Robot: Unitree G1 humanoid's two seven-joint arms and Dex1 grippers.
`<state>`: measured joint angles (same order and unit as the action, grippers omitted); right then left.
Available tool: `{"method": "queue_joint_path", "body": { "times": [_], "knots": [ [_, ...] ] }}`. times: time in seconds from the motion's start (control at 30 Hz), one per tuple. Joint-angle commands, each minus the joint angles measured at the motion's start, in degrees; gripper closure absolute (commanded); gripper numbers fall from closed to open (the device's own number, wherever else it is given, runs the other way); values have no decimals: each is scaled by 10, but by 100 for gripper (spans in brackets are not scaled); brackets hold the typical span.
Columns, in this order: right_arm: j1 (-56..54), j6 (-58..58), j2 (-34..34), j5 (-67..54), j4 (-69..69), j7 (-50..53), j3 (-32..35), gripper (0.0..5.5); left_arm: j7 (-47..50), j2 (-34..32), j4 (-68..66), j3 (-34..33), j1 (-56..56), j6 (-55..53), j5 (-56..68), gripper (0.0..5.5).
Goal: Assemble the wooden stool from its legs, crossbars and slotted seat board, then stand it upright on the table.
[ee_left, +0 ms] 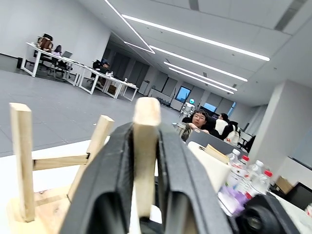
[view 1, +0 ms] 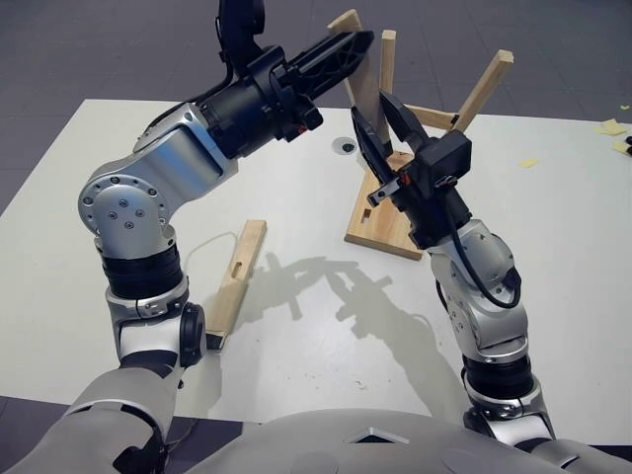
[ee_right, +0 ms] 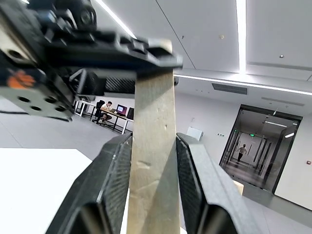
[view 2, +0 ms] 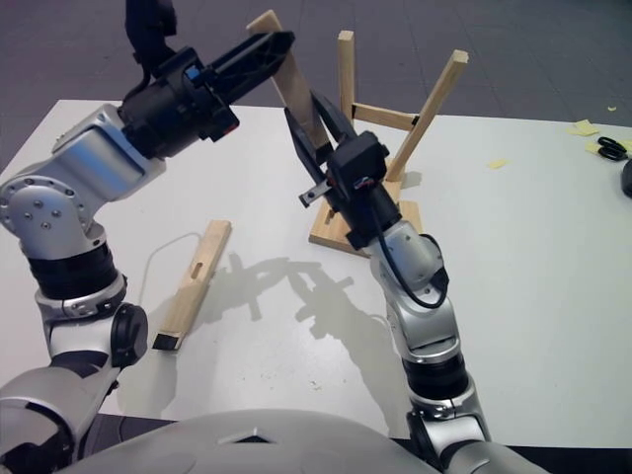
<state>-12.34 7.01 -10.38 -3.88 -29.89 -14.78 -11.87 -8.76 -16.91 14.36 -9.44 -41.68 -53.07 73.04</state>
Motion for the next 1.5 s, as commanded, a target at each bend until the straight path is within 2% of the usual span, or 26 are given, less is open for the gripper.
{"method": "queue_joint_path", "body": {
  "times": [0.03,0.17,0.27,0.43,0.63,0.87,1.13,1.5],
  "knots": [
    [2,19,2,7,13,6,6,381,-6,-19,5,-15,-11,39,-54,509],
    [19,60,-2,-7,13,12,37,334,-9,-69,-16,-55,7,84,-135,509],
    [47,82,-11,-11,9,15,64,285,-4,-131,-24,-98,64,85,-186,509],
    [104,106,-21,-15,-10,37,130,208,0,-184,29,-187,193,-24,-89,509],
    [176,117,-19,-7,-36,52,161,113,33,-201,82,-229,322,-103,-8,509],
    [178,122,-25,-1,-33,55,167,13,1,-248,122,-185,378,-118,-45,509],
    [182,132,-35,1,-38,52,172,10,4,-236,156,-152,427,-100,-79,509],
    [170,129,-32,9,-29,54,161,10,16,-145,138,-25,434,12,-243,509]
  ]
}}
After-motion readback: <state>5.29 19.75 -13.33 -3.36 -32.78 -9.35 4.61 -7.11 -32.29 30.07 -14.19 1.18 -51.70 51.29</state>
